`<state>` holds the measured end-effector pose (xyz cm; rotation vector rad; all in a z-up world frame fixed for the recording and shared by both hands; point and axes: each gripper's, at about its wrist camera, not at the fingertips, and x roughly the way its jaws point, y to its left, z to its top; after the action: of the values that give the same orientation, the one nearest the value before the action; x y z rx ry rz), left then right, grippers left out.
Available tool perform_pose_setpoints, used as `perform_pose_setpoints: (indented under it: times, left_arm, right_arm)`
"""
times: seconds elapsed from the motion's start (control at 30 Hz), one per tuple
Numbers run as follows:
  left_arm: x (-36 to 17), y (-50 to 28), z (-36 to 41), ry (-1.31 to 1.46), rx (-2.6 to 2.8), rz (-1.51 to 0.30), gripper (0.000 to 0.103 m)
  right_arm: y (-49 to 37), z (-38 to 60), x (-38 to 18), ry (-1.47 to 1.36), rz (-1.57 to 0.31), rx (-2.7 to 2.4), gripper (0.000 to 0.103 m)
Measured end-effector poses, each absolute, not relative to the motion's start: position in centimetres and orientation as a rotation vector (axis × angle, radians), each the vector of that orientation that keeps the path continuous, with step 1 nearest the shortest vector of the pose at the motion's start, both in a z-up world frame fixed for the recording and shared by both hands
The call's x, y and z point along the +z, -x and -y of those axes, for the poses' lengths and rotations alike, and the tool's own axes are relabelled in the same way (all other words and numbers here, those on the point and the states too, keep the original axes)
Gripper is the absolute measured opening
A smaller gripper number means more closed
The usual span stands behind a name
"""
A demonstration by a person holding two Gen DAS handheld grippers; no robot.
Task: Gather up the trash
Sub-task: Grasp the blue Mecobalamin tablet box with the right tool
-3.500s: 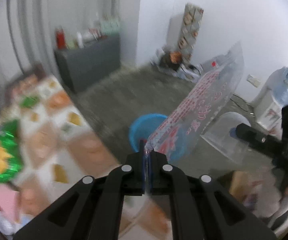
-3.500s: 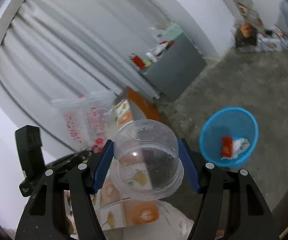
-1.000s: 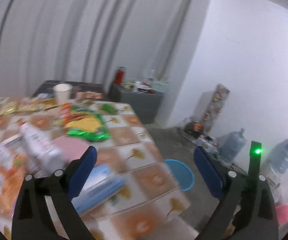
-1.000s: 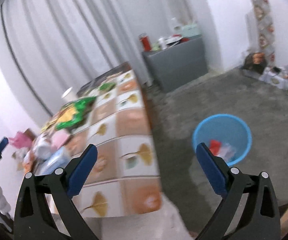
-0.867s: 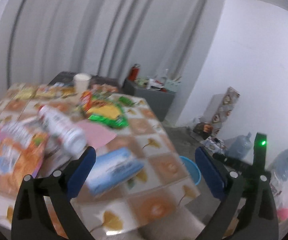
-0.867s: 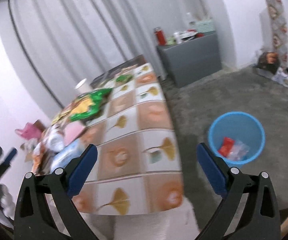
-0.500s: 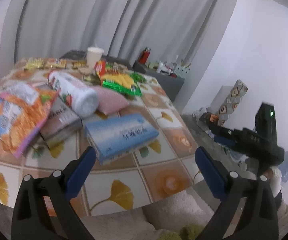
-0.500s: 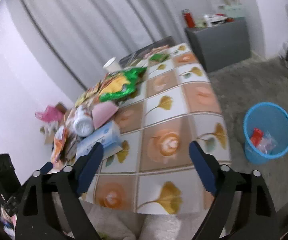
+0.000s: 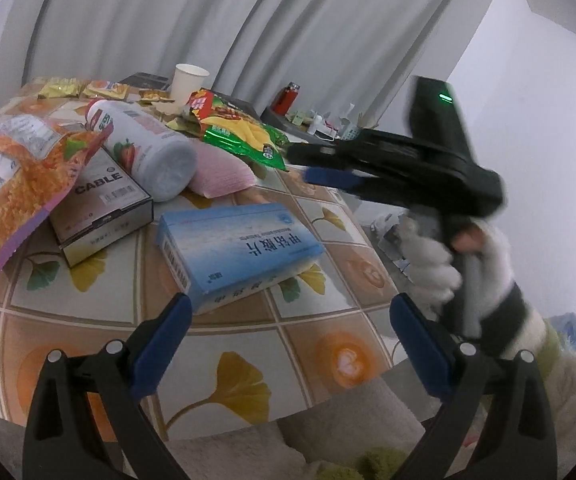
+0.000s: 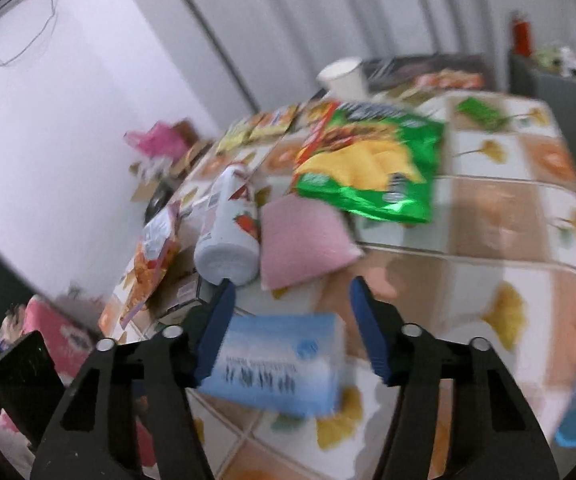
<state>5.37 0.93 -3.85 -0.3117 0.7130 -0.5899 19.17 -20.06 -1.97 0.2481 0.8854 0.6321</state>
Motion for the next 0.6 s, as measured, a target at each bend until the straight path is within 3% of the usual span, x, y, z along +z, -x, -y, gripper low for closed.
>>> perform_pose_setpoints:
  times: [0.07, 0.23, 0.6]
  left_arm:
    - [-4.2, -5.8, -1.1, 0.326, -0.601, -0.725, 0.091]
    - [-4.9, -6.5, -1.1, 0.327, -0.636, -0.754, 0.079]
    - [-6.3, -7.9, 0.7, 0.328, -0.743, -0.806, 0.075]
  right_arm:
    - [-20.9, 18.7, -3.0, -0.244, -0.942, 0.675, 0.039]
    - [-21.6, 17.0, -5.7, -0.173, -1.077, 0.683, 0.029]
    - [-13.4, 22.5, -6.5, -0.232, -1.129, 0.584, 0.027]
